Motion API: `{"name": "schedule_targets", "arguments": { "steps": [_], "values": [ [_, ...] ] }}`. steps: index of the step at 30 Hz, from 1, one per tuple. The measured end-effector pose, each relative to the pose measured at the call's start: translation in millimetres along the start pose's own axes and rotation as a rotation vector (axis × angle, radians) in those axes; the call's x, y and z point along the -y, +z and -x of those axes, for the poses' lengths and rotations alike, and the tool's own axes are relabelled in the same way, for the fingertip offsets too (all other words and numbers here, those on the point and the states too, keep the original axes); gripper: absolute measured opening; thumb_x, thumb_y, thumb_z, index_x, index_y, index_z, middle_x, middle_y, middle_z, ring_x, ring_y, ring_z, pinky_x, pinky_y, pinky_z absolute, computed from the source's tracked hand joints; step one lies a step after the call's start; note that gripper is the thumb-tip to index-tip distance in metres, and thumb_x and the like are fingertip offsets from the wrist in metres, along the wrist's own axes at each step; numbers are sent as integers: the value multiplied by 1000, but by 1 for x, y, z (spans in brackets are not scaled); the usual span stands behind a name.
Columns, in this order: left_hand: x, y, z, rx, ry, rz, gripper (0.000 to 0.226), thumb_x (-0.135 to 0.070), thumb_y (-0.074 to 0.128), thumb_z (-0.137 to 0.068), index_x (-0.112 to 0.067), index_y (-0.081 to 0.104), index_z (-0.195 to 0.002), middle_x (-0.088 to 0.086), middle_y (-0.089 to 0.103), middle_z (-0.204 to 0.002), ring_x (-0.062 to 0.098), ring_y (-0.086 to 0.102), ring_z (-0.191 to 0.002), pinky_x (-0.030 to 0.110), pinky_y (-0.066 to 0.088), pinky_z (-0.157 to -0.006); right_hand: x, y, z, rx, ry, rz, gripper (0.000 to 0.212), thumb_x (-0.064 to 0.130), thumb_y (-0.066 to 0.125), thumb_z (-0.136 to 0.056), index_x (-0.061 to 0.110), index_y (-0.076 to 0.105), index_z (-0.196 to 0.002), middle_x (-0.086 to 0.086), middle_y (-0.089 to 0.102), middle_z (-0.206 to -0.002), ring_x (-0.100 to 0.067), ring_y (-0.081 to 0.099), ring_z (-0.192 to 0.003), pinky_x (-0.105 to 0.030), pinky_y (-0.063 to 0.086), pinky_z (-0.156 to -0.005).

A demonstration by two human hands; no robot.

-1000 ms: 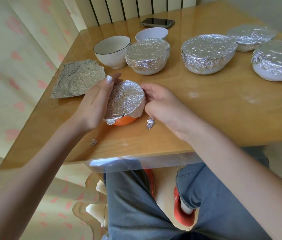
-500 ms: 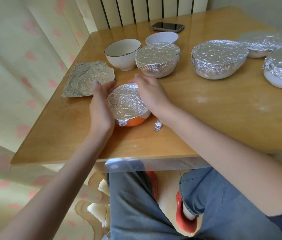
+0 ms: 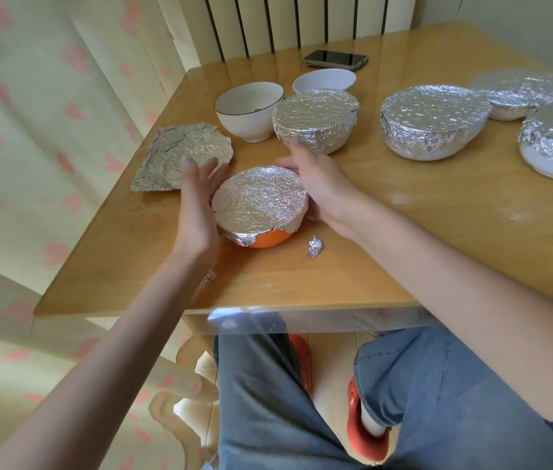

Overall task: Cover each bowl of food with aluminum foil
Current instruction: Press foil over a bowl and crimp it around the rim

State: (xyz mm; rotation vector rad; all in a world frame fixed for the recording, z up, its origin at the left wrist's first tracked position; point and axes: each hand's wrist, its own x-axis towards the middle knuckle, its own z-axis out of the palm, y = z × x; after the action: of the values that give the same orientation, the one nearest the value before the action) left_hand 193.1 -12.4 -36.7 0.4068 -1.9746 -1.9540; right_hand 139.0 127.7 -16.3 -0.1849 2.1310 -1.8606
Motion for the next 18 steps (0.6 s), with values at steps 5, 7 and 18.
{"name": "schedule_targets", "arguments": {
  "steps": [5, 7, 18],
  "values": [
    [5, -13, 11, -39, -143, 291, 69, -54, 15, -103, -7, 37, -148, 10, 49, -147, 20, 49, -133, 40, 34, -115, -16, -25, 13, -50, 46, -213, 51, 44, 28, -102, 7, 51, -128, -8, 59, -129, -16, 58, -113, -33, 44, -101],
    [10, -9, 16, 42, -209, 456, 73, -57, 17, -101, -3, 43, -143, 16, 59, -134, 27, 58, -123, 43, 41, -108, -18, -24, 22, 17, 84, -308, 53, 42, 26, -103, 3, 49, -131, -10, 58, -130, -18, 58, -114, -31, 46, -95],
    [8, -33, 17, 128, 18, 180, 67, -54, 27, -97, -18, 27, -153, -4, 33, -158, 8, 28, -145, 32, 15, -121, -16, -23, 33, -87, -73, -104, 37, 30, 40, -94, 13, 61, -120, -1, 62, -117, -19, 56, -115, -38, 39, -104]
  ]
}}
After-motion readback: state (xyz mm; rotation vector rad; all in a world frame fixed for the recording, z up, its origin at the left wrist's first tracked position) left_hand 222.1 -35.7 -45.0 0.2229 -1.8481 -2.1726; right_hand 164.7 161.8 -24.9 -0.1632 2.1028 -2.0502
